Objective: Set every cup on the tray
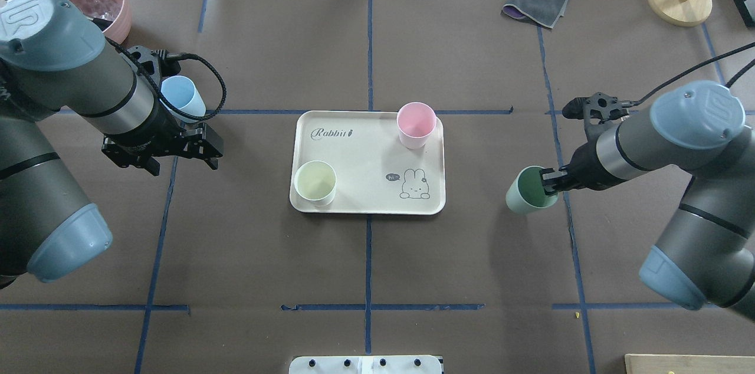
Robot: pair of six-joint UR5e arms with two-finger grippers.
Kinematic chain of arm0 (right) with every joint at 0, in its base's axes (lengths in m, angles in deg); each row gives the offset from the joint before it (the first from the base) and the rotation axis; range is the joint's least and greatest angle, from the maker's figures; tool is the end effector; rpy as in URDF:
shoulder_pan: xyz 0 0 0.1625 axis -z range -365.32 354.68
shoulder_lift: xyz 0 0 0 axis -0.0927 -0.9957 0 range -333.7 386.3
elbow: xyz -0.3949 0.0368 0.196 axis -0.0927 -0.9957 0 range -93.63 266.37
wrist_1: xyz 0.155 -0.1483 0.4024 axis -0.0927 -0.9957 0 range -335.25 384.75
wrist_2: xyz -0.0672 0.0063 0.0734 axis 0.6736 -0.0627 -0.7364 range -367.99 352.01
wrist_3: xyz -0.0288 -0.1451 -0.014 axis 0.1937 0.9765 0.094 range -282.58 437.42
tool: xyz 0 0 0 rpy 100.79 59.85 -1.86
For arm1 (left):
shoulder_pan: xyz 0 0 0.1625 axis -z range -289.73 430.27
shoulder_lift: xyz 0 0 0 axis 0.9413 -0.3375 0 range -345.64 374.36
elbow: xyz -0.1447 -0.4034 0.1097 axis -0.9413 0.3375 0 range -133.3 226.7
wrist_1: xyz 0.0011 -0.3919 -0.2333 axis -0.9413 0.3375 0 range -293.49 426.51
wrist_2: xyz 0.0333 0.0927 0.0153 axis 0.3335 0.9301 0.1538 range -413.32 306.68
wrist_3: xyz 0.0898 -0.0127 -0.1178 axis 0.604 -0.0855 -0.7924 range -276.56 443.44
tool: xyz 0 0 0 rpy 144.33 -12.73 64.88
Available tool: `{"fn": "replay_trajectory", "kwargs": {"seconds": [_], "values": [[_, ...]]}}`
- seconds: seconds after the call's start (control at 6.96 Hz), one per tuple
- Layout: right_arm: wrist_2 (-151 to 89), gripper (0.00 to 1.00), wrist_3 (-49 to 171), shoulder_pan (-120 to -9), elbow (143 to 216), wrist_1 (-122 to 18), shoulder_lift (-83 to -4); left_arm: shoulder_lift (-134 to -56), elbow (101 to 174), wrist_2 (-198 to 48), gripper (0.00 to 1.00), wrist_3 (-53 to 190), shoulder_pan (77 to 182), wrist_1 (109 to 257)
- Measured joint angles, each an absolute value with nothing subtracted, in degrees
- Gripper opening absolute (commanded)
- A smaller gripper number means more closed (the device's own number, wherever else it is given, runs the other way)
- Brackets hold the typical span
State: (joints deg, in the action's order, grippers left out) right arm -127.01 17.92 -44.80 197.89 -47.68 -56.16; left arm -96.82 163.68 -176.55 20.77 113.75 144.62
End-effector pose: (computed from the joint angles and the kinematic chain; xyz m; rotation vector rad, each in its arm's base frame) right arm -0.4259 -0.4301 0.4060 0.0647 -0.9245 -0.0607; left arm 0.4031 -0.4536 0.2913 -0.1002 0.8250 -0.0818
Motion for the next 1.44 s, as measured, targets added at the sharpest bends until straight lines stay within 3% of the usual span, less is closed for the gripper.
{"fn": "replay_trajectory", "kwargs": {"seconds": [0.43, 0.86, 1.01, 1.15, 1.29, 1.44], "values": [[-124.5, 0.02, 5.2, -40.4, 195.8, -62.8, -39.0, -96.8, 163.6, -176.5, 1.0, 20.8, 113.7, 144.7], [-114.3, 0.1, -7.1, -34.8, 190.5, -64.0, -32.1, -96.9, 163.5, -176.5, 1.0, 20.8, 113.7, 144.8], [-112.0, 0.33, -8.8, -33.7, 189.5, -63.6, -32.0, -96.9, 163.4, -176.5, 1.0, 20.8, 113.6, 144.9], [-110.9, 0.84, -9.4, -33.0, 188.8, -63.3, -32.1, -96.9, 163.4, -176.5, 1.0, 20.8, 113.6, 144.9], [-110.4, 0.99, -9.5, -32.6, 188.3, -63.2, -32.4, -96.9, 163.4, -176.5, 1.0, 20.8, 113.6, 144.9], [-110.3, 1.0, -9.1, -32.4, 188.0, -63.2, -32.4, -96.9, 163.4, -176.5, 1.0, 20.8, 113.6, 144.9]]}}
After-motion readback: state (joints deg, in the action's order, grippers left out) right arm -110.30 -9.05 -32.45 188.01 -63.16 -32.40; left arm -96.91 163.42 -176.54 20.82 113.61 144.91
